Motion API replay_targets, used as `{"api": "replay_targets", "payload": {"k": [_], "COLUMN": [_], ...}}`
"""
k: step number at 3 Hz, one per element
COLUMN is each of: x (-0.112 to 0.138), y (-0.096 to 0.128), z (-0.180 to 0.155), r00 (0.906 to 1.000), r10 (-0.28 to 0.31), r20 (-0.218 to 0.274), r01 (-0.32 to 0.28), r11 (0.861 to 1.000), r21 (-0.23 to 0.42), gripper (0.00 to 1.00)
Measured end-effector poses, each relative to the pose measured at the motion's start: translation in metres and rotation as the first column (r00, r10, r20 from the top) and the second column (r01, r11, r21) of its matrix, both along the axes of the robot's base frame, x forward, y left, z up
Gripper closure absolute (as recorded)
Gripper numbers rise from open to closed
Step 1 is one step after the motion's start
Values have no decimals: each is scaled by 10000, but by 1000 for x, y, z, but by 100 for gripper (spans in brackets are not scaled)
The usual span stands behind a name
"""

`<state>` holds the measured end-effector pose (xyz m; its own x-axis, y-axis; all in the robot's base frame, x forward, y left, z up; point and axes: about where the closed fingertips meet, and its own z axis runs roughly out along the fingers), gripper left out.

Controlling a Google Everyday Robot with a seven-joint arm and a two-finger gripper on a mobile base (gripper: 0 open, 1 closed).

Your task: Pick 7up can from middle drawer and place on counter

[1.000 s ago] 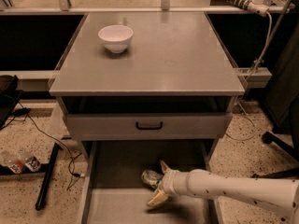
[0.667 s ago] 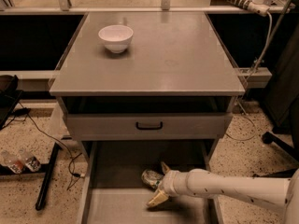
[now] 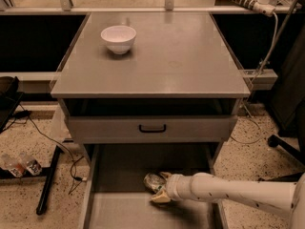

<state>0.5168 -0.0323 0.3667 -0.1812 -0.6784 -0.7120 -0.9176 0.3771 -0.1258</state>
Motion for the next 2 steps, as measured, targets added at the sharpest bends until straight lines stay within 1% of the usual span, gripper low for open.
{"api": "replay_targets", "payload": {"k": [1,2], "x": [0,0], "y": [0,0], "z": [0,0], "r00": [10000,10000], "r10": [1,3], "r20": [0,0], "r01": [-1,-3], "r11": [10000,10000], "r21": [0,-1], "gripper": [72,97]}}
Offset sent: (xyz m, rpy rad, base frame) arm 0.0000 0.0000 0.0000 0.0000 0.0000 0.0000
